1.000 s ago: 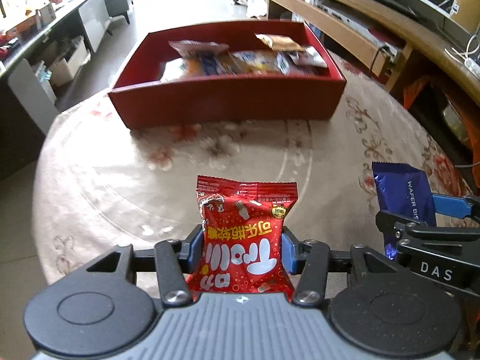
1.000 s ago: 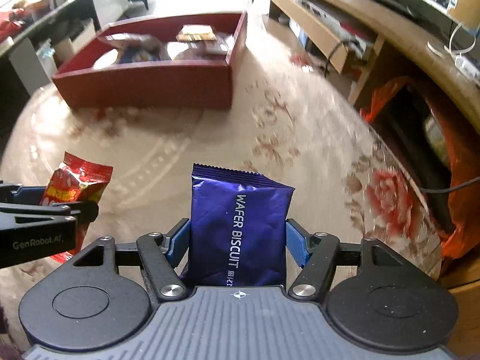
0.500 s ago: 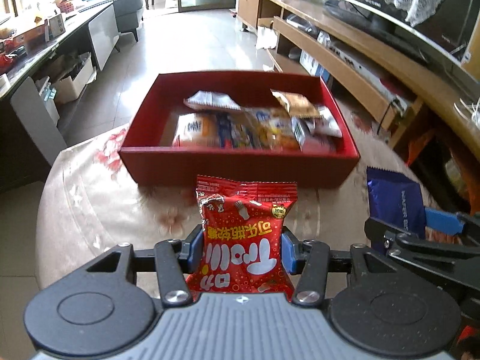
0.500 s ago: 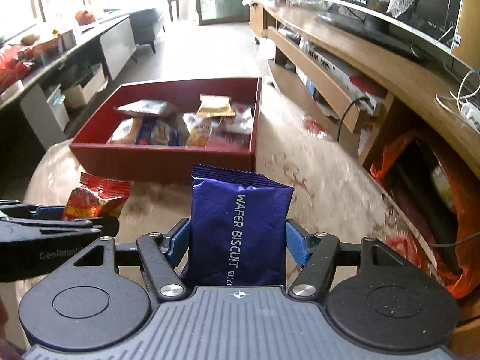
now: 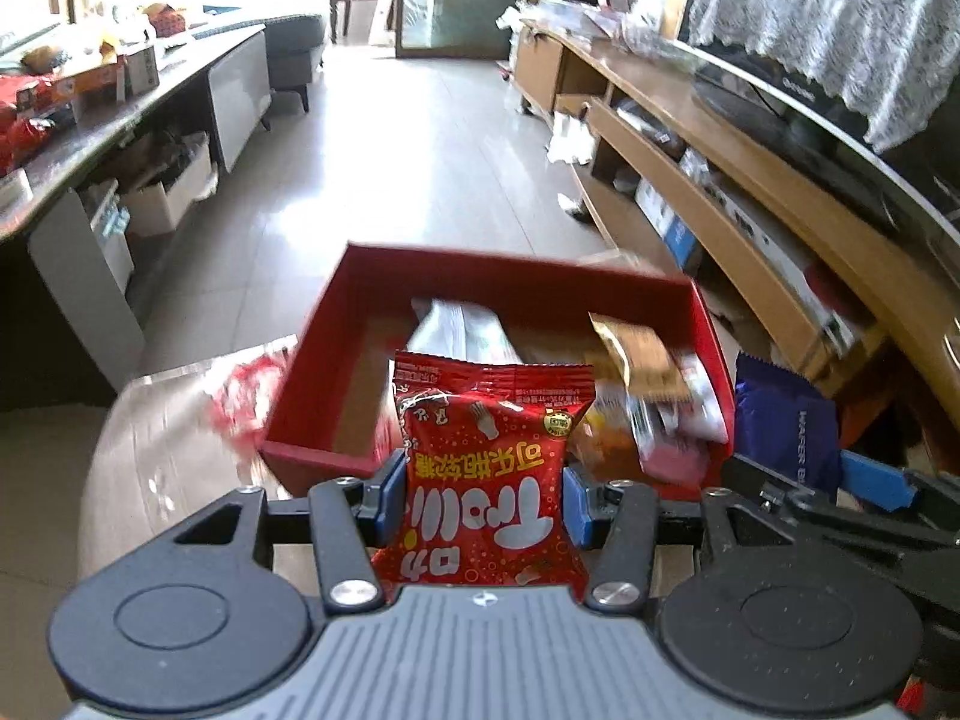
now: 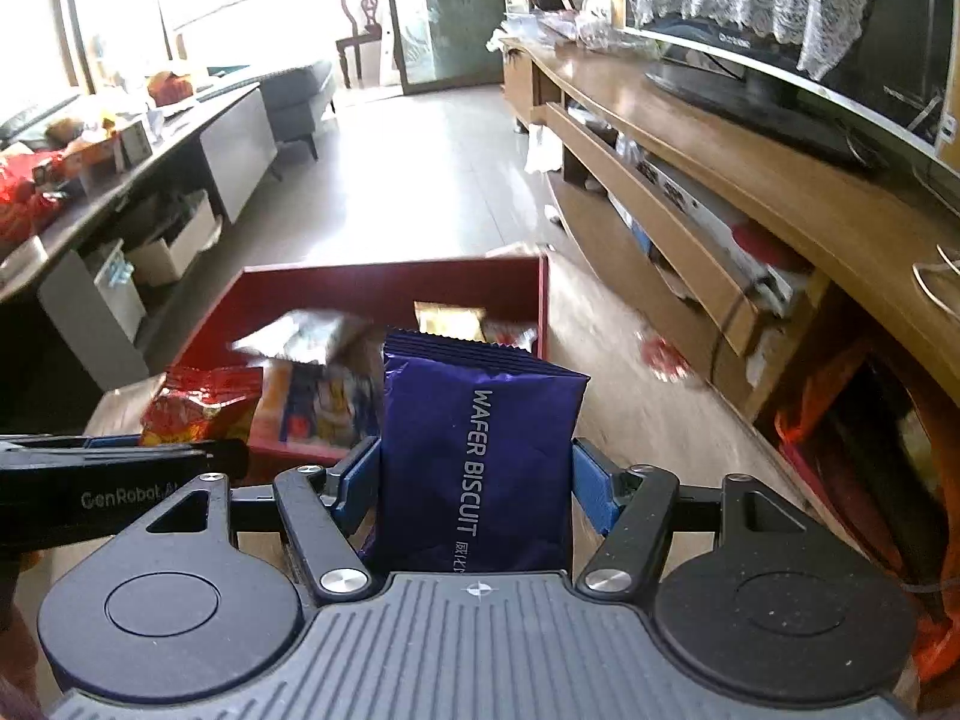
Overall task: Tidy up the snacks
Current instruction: 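Lift the Trolli bag with the left tool while the right tool carries the wafer pack to the box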
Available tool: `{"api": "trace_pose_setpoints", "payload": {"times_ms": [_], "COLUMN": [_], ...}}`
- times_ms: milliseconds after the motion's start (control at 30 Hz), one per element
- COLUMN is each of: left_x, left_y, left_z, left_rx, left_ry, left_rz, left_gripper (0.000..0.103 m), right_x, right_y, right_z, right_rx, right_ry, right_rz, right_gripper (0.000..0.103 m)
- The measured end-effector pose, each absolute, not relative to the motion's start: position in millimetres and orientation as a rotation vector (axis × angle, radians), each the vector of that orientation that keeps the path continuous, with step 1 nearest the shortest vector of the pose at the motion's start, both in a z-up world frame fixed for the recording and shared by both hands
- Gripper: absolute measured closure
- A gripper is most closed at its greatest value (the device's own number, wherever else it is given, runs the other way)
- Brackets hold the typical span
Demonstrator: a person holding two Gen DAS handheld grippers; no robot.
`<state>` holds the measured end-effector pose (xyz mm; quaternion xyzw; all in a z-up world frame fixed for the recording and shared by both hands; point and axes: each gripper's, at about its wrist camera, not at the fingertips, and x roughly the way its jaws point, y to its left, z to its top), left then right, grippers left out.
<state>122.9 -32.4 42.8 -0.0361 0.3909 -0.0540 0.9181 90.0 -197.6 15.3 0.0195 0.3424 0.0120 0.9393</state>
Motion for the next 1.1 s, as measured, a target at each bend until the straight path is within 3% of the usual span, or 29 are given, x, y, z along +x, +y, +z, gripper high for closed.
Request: {"api": "trace_pose_setpoints", "payload": {"times_ms": [1100], "left_x": [238], "left_y": [-44], "left_z": [8], "left_rx": [-0.056], "left_ry": [0.875], "left_rz": [-0.048], "left_gripper": [0.055], "right_x": [198], "right_y": [-193], "right_z": [-5], "right_rx": [0.065], "right_ry": [0.767], "right_rz": [0.043], "right_gripper": [0.030]}}
